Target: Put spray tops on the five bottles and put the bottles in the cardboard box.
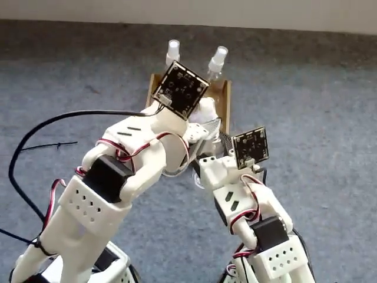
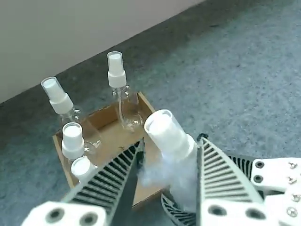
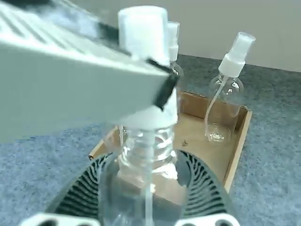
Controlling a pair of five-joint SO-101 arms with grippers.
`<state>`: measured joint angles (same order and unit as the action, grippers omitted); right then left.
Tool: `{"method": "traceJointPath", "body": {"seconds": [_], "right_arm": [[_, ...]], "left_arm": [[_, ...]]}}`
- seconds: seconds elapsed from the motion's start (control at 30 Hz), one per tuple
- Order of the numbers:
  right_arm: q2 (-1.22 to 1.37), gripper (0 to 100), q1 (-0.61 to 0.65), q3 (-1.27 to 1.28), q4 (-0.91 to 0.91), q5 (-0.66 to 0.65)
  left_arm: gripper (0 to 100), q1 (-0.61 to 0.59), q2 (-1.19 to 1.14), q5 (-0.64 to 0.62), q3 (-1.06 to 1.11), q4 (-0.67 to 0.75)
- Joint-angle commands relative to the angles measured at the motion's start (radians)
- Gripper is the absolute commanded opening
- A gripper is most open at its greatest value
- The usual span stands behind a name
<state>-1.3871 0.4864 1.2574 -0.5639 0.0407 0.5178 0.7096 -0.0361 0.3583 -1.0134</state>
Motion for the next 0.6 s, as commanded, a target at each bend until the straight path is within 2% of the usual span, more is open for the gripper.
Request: {"method": "traceJointPath", "body": {"seconds": [0.0, 0.23, 0.3, 0.43, 0.57], "right_arm": [[-0.013, 0.4, -0.012, -0.021, 0.025, 0.005], [-0.013, 0.4, -0.012, -0.021, 0.025, 0.005], [-0.013, 0.4, -0.010, -0.021, 0.025, 0.005], [-0.013, 0.4, -0.008, -0.021, 0.025, 0.005], [-0.013, 0.4, -0.008, -0.021, 0.025, 0.005]], "left_arm": [[17, -0.054, 0.013, 0.002, -0.102, -0.002], [17, -0.151, 0.007, 0.002, -0.206, 0.000], [17, -0.151, 0.002, 0.005, -0.202, 0.000], [17, -0.119, -0.036, 0.092, -0.160, 0.029], [17, -0.088, -0.079, 0.104, -0.166, 0.031]]}}
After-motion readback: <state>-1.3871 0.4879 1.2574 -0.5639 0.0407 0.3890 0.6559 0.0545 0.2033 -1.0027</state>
